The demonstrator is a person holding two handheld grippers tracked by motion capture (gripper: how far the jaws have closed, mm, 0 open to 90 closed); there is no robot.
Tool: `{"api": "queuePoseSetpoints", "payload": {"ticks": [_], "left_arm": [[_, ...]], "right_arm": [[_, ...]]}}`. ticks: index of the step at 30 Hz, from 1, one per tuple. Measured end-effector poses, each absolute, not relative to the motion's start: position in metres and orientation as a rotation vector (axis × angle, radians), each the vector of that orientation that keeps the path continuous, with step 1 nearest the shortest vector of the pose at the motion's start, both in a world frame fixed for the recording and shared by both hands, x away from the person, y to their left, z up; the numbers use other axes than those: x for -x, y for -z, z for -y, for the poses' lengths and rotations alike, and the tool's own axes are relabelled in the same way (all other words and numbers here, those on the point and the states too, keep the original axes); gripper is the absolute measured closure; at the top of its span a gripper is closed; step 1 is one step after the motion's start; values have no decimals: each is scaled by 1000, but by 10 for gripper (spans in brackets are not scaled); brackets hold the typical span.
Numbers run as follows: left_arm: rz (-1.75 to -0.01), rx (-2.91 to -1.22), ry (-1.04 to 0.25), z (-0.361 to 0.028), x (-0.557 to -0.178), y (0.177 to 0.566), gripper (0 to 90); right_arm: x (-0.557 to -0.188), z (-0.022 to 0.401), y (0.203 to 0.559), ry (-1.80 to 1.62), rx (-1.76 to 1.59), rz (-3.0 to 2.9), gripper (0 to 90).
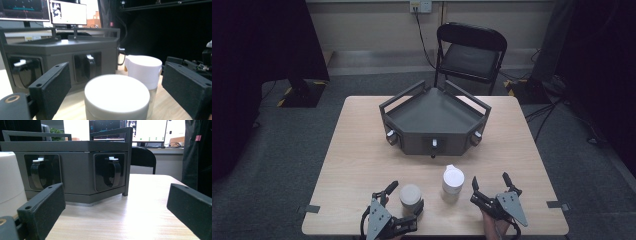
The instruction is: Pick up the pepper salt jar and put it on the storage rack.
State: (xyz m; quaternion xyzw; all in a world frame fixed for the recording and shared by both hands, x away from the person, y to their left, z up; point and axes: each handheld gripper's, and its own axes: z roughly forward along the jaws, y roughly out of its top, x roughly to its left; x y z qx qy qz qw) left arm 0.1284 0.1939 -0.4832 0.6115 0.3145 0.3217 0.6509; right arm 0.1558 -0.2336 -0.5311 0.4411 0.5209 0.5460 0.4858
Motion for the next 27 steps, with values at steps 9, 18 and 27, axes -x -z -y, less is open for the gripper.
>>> {"api": "queuePoseSetpoints", "payload": {"ticks": [9,18,27], "left_arm": [[-734,-1424,-676,-195,-135,493,215],[-736,-1435,-648,-198,-138,497,272],[-751,-1439,-650,-196,-140,500,324]], "right_arm": [[-156,234,531,-1328,-1073,-1267,7],[-156,234,531,-1329,-1073,-1267,7],[-156,234,531,-1329,-1074,-1268,8]]}}
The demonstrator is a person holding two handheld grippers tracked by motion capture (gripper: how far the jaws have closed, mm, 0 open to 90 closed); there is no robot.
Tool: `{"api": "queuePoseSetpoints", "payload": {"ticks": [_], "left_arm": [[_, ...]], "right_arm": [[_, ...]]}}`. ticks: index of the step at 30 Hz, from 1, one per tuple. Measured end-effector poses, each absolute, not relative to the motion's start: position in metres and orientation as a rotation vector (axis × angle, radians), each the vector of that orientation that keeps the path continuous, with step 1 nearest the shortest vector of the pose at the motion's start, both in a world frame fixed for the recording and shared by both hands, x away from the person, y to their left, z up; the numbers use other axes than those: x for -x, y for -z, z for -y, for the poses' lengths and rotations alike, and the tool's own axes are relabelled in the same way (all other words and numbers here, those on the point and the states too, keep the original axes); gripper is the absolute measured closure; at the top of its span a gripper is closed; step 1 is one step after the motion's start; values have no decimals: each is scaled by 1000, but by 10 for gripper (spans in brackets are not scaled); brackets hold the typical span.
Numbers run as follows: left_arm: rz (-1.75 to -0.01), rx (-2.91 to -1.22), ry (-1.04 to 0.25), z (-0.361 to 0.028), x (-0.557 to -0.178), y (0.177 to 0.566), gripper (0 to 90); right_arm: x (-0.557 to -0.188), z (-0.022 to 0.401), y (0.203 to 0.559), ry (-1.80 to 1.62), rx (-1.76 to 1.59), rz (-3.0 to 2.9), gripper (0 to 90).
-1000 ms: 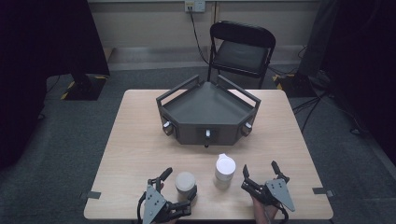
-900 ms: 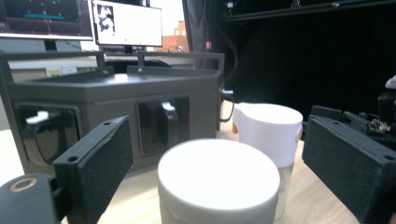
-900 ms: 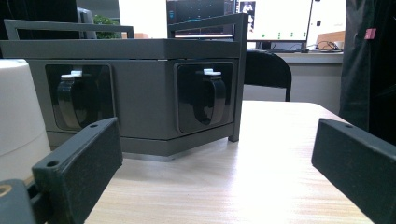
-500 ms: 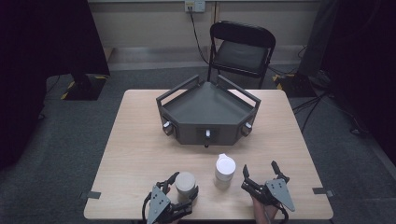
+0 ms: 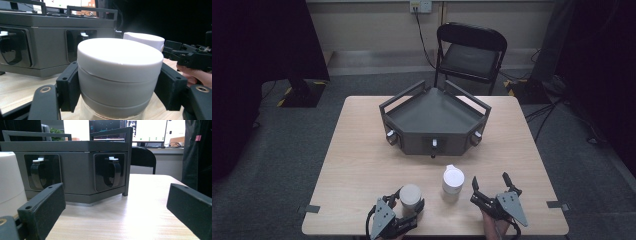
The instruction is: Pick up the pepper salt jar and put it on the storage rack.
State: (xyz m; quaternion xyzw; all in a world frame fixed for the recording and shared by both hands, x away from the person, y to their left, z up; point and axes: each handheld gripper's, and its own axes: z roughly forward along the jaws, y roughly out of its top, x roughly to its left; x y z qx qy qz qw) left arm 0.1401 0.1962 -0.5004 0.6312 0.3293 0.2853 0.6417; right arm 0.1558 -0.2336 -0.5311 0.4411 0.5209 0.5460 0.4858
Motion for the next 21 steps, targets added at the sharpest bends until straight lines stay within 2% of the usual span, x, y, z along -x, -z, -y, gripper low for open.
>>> {"api": "queuePoseSetpoints", "payload": {"ticks": [21], "left_arm": [[-795,-1404,-681,-195,-137,495,340]], "right_arm": [[-156,234,531,-1328,-1074,-1268,10]]}}
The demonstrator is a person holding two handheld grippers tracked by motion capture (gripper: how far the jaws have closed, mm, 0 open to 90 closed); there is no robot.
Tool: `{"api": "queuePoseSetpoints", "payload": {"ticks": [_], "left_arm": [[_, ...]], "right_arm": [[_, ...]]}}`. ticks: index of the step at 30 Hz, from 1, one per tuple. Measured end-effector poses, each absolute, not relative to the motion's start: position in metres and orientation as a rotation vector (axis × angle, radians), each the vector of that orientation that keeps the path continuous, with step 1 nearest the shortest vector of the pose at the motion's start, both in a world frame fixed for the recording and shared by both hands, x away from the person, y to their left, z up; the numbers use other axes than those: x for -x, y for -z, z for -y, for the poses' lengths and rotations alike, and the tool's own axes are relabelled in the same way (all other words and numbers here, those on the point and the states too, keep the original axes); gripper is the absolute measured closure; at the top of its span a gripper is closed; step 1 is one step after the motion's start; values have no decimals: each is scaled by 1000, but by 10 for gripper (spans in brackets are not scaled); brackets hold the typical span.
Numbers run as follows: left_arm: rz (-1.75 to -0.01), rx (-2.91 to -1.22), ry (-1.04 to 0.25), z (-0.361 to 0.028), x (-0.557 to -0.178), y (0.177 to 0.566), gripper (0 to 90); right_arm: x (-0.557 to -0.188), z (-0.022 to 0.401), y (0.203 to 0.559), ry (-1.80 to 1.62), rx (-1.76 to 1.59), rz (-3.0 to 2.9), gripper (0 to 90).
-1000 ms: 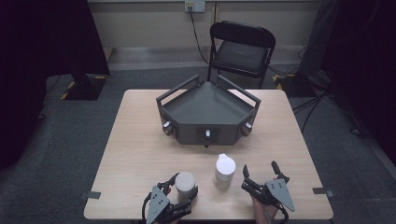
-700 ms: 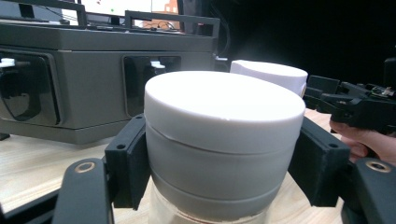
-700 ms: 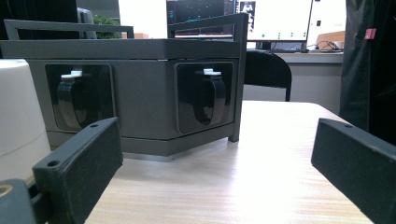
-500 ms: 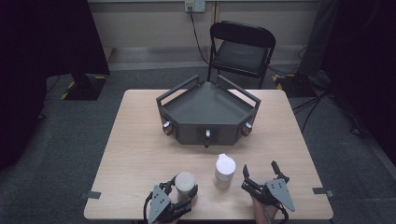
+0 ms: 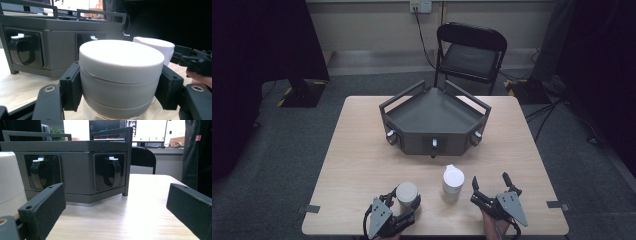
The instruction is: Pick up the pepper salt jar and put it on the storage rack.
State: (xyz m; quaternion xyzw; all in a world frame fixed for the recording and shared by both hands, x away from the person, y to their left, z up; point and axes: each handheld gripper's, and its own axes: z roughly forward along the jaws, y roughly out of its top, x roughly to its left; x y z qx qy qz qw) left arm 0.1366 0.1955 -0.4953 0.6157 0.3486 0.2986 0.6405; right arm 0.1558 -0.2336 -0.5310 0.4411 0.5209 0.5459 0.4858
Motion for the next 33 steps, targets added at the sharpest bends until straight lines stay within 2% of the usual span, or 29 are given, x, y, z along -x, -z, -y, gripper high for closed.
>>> {"api": "queuePoseSetpoints", "payload": {"ticks": [33], "left_arm": [[-752,-1398,-705,-209,-159,461,341]], "right_arm": [[-156,234,531,-1330,-1074,-1269,11]]}}
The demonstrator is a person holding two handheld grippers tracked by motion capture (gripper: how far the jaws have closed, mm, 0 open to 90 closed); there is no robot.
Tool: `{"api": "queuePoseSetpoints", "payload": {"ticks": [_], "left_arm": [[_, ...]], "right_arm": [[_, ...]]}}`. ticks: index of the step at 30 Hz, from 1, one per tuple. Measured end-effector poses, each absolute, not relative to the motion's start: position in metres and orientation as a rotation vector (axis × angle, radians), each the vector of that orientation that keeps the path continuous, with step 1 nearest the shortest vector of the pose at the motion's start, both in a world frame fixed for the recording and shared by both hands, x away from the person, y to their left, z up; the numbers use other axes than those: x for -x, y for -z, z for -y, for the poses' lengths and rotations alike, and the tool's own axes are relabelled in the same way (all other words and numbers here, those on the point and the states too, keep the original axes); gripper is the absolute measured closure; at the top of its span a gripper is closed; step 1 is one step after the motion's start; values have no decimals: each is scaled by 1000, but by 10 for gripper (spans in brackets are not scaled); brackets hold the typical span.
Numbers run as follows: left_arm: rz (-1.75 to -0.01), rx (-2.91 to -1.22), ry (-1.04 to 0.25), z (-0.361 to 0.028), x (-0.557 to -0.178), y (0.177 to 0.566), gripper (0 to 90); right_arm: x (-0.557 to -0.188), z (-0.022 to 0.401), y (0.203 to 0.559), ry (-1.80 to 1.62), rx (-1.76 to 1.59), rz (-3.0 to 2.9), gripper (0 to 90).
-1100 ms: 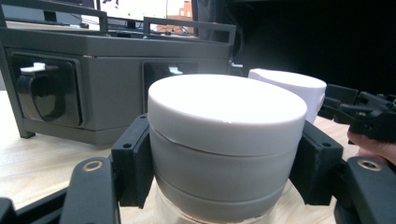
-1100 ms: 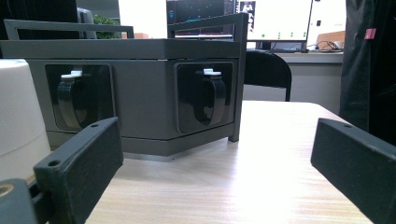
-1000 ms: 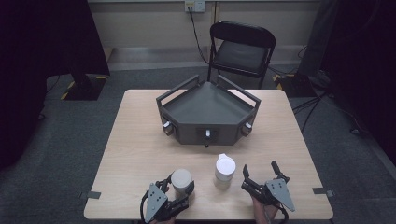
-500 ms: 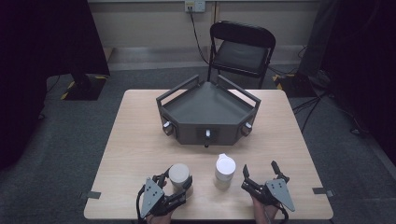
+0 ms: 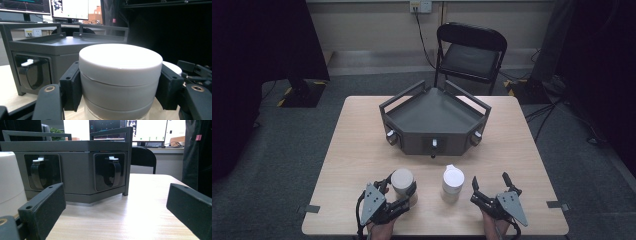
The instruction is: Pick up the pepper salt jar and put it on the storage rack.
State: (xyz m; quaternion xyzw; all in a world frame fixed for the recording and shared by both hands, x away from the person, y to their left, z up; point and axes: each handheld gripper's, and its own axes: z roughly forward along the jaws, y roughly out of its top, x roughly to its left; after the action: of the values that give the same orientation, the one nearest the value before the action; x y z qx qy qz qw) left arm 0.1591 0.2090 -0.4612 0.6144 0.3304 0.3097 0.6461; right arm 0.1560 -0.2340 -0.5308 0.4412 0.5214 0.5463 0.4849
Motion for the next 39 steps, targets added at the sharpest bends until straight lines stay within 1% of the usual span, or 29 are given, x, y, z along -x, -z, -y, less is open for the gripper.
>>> {"api": "queuePoseSetpoints", "payload": {"ticks": [12,20,31,39], "left_arm": [[-756,-1375,-733,-207,-173,438,341],[-748,-1366,-742,-207,-179,429,341],[-734,-1376,-733,-208,-195,412,341],[-763,-1374,-738,-207,-205,399,341]], "right_arm": [[-156,234,531,-1330,-1073,-1268,10],[-156,234,531,-1330,-1073,-1268,10],[-156,234,531,-1330,-1073,-1268,10],[-156,234,531,-1330,-1073,-1268,10]]}}
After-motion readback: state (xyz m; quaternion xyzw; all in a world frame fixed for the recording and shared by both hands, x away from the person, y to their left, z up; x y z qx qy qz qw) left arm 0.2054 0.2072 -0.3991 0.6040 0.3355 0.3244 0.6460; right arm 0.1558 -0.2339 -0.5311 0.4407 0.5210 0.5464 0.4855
